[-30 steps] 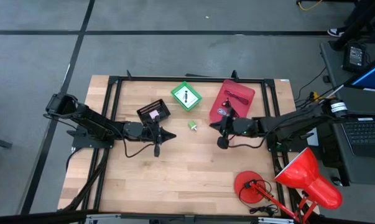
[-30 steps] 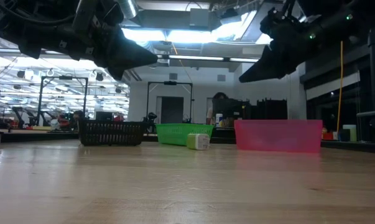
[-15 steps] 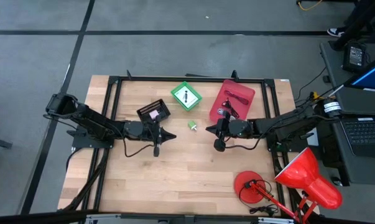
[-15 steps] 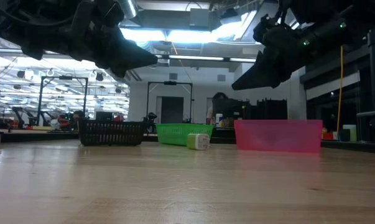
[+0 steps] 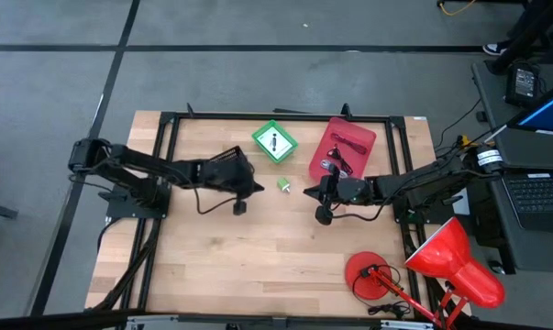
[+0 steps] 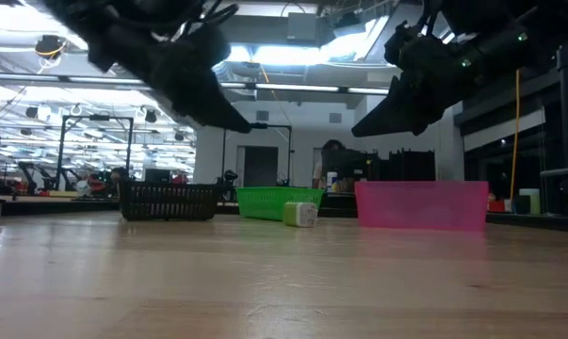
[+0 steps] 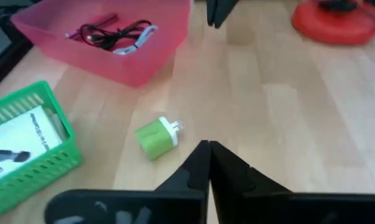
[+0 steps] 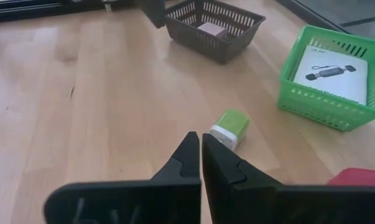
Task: Pick and place items into bin
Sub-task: Put the green charger adapter into the black bin
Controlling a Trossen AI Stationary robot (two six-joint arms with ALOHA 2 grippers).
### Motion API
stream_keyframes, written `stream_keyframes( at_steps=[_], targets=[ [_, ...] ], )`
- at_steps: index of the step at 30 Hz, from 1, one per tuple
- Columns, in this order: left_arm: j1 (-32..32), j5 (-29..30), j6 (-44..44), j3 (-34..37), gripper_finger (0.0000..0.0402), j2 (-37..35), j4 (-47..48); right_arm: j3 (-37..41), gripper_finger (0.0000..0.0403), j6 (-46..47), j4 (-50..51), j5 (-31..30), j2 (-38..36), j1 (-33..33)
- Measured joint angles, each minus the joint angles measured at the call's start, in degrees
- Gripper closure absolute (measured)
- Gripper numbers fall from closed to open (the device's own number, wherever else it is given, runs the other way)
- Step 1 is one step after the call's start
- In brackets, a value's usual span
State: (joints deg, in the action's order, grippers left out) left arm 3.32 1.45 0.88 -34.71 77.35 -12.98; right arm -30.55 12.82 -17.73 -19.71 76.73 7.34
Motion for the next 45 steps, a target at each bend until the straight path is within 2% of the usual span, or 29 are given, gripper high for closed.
stream_keyframes(
  at_steps=[4,12,17,21,27,31,35,38,45],
  targets=[
    [0.9,0.0,5.3,-5.9,0.0398,0.9,8.2,0.0,0.0403,-1.0,-0.2,-1.3,0.0,-0.2],
    [3.6,-0.4,14.9,-16.1,0.0398,8.2,16.1,0.1,0.0403,-4.2,-0.9,-3.1,0.0,-1.4],
    [6.2,-6.9,19.0,-22.3,0.0398,14.6,22.1,0.1,0.0403,-1.5,0.5,-3.1,0.0,-1.4],
    [7.2,-7.4,22.6,-27.6,0.0398,18.4,26.9,0.3,0.0403,2.2,3.8,-3.2,-0.4,-1.0],
    [7.4,-7.3,27.8,-34.5,0.0398,24.3,35.4,6.7,0.0403,2.0,-6.1,-3.2,-1.5,0.2],
    [7.1,-3.7,29.0,-38.0,0.0398,27.1,38.8,10.4,0.0403,3.5,-10.5,-2.0,-3.4,0.4],
    [6.4,4.8,29.1,-38.8,0.0396,27.6,37.9,11.8,0.0403,5.1,-11.7,1.5,-4.6,0.6],
    [5.5,10.2,31.4,-38.8,0.0383,27.6,37.8,11.8,0.0403,3.9,-12.4,2.0,-4.6,1.2],
    [3.3,11.1,31.8,-38.8,0.0308,27.6,37.6,11.7,0.0403,3.5,-13.4,2.4,-4.6,1.5]
  ],
)
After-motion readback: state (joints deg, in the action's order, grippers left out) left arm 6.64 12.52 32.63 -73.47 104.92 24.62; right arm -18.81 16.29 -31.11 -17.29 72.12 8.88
